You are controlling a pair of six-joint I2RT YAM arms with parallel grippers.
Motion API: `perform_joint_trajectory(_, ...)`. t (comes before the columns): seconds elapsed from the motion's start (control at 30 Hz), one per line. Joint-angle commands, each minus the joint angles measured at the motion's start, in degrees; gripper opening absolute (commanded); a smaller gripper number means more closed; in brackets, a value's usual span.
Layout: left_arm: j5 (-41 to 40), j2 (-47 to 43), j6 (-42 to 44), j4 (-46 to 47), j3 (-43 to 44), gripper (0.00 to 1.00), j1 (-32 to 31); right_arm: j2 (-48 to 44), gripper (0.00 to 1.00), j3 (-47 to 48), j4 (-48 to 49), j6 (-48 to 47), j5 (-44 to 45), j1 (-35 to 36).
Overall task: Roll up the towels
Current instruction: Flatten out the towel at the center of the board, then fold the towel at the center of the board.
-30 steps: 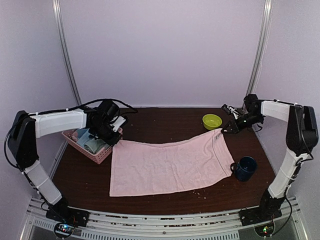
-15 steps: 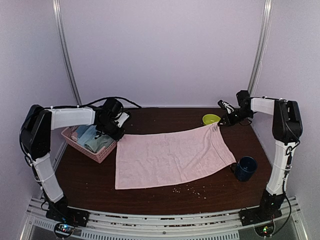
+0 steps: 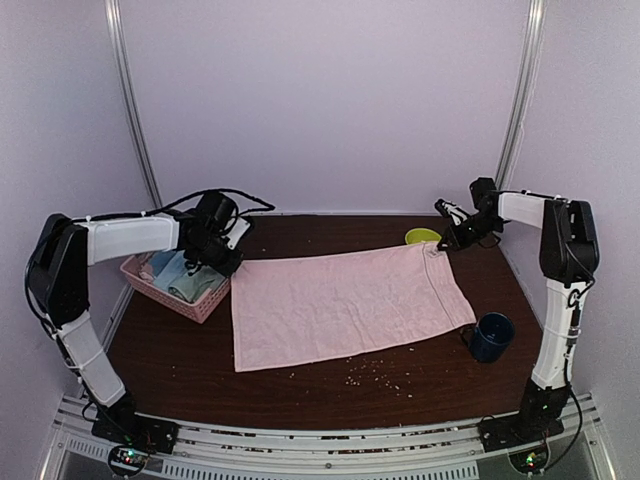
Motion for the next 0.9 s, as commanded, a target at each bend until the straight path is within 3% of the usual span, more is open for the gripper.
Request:
perform_joint_trajectory(0.0,1.45,-3.38,-0.55,1.97,-0.98,0.00,0.62,-0.05,0.00,0.41,-1.53,-0.96,1.60,0.26)
perform_joint_trajectory(0.3,6.93,-5.70,0.45,1.07,-2.07,0.00,0.61,-4.21,0.00,-3.44,1.41,-1.32,1.56,0.26)
perform_joint_trajectory(0.87,16.92,-10.81,2.42,-2.84,-8.53,0.00,0.45,-12.28,0.00,-12.54,-1.84,-13.07,2.91,0.10)
